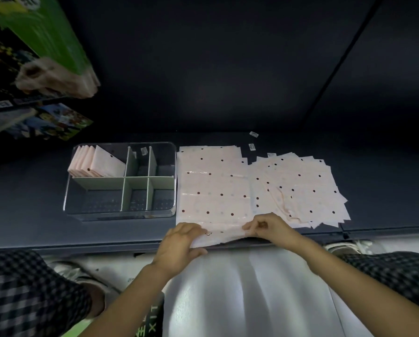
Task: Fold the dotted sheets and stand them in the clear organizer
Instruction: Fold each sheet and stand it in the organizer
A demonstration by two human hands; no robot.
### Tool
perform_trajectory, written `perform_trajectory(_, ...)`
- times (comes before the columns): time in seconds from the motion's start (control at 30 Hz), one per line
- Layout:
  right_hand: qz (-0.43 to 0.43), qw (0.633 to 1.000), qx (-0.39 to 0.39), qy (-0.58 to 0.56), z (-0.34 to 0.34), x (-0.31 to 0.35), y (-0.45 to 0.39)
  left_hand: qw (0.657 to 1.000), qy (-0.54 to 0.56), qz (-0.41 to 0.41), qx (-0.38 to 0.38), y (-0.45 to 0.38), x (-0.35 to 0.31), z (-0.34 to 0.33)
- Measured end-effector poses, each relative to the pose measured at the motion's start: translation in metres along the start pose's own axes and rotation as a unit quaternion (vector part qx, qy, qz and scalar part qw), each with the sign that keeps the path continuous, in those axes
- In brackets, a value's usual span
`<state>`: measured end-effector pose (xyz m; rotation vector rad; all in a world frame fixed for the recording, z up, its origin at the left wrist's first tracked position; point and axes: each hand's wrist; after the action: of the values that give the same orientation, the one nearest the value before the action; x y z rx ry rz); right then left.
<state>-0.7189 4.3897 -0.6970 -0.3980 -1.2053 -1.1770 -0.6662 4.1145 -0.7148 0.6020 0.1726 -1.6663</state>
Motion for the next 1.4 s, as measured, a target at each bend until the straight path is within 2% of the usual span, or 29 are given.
perform_trajectory(0.1,-0.024,0.998,0.033,-0.051,0.015,0.008,0.000,0.999,0.039,-0.001,0.012,-0.004,-0.003,0.010)
perform_trajectory(0.2,-0.035,0.997,0.064,-0.039,0.030,0.022,0.002,0.994,0.100,0.039,0.034,-0.009,-0.013,0.027)
perform_trajectory(0.3,-0.039,0.993,0.103,-0.039,0.044,0.039,0.002,0.959,0.244,0.060,0.130,-0.017,-0.022,0.050)
perform_trajectory(0.37,-0.040,0.989,0.118,-0.081,0.051,0.048,-0.001,0.937,0.288,0.054,0.188,-0.021,-0.027,0.066)
perform_trajectory(0.43,-0.044,0.987,0.095,-0.122,0.055,0.056,-0.006,0.930,0.315,0.051,0.180,-0.024,-0.031,0.077)
perform_trajectory(0.47,-0.044,0.989,0.071,-0.120,0.056,0.059,-0.010,0.934,0.324,0.051,0.139,-0.027,-0.033,0.082)
perform_trajectory(0.57,-0.022,0.998,-0.022,-0.055,0.056,0.063,-0.028,0.960,0.264,0.051,-0.071,-0.032,-0.042,0.088)
perform_trajectory(0.63,-0.005,0.997,-0.066,-0.039,0.052,0.061,-0.044,0.957,0.219,0.026,-0.188,-0.032,-0.047,0.088)
perform_trajectory(0.7,-0.002,0.992,-0.115,-0.050,0.049,0.058,-0.064,0.950,0.179,-0.010,-0.256,-0.032,-0.049,0.082)
perform_trajectory(0.77,-0.001,0.985,-0.165,-0.051,0.047,0.055,-0.084,0.949,0.138,-0.039,-0.281,-0.033,-0.049,0.072)
perform_trajectory(0.97,-0.031,0.977,-0.211,0.030,0.046,0.037,-0.133,0.979,-0.001,-0.100,-0.176,-0.034,-0.044,0.018)
perform_trajectory(1.07,-0.051,0.972,-0.223,0.058,0.044,0.025,-0.145,0.985,-0.078,-0.094,-0.118,-0.031,-0.035,-0.004)
perform_trajectory(1.17,-0.061,0.969,-0.226,0.078,0.040,0.015,-0.152,0.983,-0.148,-0.084,-0.067,-0.027,-0.028,-0.018)
perform_trajectory(1.27,-0.072,0.967,-0.230,0.088,0.036,0.010,-0.155,0.978,-0.190,-0.074,-0.048,-0.024,-0.021,-0.027)
perform_trajectory(1.4,-0.051,0.952,-0.276,0.121,0.028,0.016,-0.145,0.969,-0.236,-0.064,-0.019,-0.021,-0.014,-0.030)
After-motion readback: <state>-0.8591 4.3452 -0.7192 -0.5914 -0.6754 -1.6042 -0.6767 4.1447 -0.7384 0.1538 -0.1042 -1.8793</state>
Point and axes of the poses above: each hand's wrist, its own y-axis away from the middle knuckle, its own z-axis out of the back of the hand, x = y × z, and after that the axes turned 8 degrees about z, right-handed
